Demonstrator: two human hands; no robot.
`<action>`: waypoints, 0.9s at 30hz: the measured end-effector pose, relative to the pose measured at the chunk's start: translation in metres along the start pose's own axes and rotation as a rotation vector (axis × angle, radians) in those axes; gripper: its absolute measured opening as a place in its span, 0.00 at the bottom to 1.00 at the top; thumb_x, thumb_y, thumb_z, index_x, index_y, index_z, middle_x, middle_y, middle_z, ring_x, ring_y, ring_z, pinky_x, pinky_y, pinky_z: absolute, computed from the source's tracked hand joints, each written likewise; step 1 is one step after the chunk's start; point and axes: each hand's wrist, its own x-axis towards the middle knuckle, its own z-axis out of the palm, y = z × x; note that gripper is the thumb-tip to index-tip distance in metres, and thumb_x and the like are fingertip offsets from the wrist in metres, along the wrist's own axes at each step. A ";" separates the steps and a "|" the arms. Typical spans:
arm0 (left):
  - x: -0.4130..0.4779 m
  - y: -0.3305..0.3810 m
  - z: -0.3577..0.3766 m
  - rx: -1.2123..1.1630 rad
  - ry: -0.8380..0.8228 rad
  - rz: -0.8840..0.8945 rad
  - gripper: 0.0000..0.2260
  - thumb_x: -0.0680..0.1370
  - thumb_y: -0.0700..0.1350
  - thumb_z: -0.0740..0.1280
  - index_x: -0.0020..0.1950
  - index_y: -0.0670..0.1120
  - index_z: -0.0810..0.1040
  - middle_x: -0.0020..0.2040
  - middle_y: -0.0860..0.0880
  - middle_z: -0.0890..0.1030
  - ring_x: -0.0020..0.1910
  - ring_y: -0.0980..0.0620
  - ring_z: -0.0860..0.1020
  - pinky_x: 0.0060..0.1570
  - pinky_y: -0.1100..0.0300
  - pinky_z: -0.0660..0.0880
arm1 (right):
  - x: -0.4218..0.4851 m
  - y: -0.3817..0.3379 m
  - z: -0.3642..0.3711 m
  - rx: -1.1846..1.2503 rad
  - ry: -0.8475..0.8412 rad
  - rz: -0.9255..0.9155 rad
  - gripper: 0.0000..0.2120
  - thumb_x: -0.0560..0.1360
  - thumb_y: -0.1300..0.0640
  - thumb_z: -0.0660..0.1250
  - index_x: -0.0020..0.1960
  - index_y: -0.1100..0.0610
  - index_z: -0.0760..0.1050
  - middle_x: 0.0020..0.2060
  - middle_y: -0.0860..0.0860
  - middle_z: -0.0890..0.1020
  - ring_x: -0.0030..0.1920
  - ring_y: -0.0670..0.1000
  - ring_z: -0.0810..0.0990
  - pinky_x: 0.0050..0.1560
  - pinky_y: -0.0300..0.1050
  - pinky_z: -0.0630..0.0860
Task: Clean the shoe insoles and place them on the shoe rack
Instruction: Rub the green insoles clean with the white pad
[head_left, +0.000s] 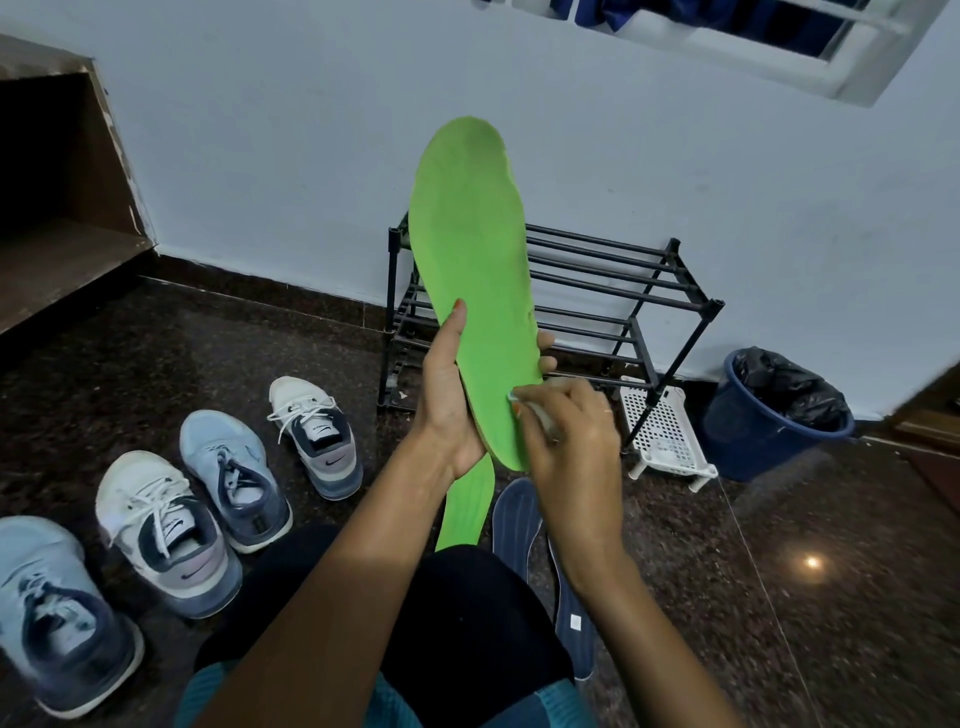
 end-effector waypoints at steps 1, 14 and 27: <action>0.000 -0.001 0.000 -0.010 0.001 0.007 0.28 0.80 0.62 0.49 0.52 0.40 0.76 0.41 0.43 0.82 0.37 0.49 0.79 0.40 0.56 0.77 | -0.002 0.000 0.002 -0.026 -0.025 -0.010 0.07 0.73 0.64 0.68 0.50 0.60 0.80 0.46 0.53 0.78 0.48 0.51 0.75 0.46 0.29 0.68; 0.002 -0.002 -0.005 -0.087 0.001 0.041 0.36 0.76 0.69 0.46 0.53 0.40 0.77 0.41 0.43 0.80 0.36 0.48 0.77 0.47 0.50 0.79 | -0.001 -0.013 -0.001 0.307 -0.196 0.083 0.09 0.70 0.68 0.70 0.49 0.60 0.82 0.42 0.49 0.80 0.44 0.34 0.75 0.44 0.24 0.68; -0.001 -0.001 -0.005 -0.021 -0.003 -0.004 0.37 0.77 0.69 0.44 0.53 0.39 0.77 0.41 0.41 0.80 0.37 0.47 0.78 0.47 0.49 0.77 | 0.001 -0.003 0.000 0.260 -0.200 -0.100 0.06 0.69 0.64 0.68 0.45 0.60 0.82 0.41 0.52 0.82 0.43 0.50 0.79 0.46 0.44 0.74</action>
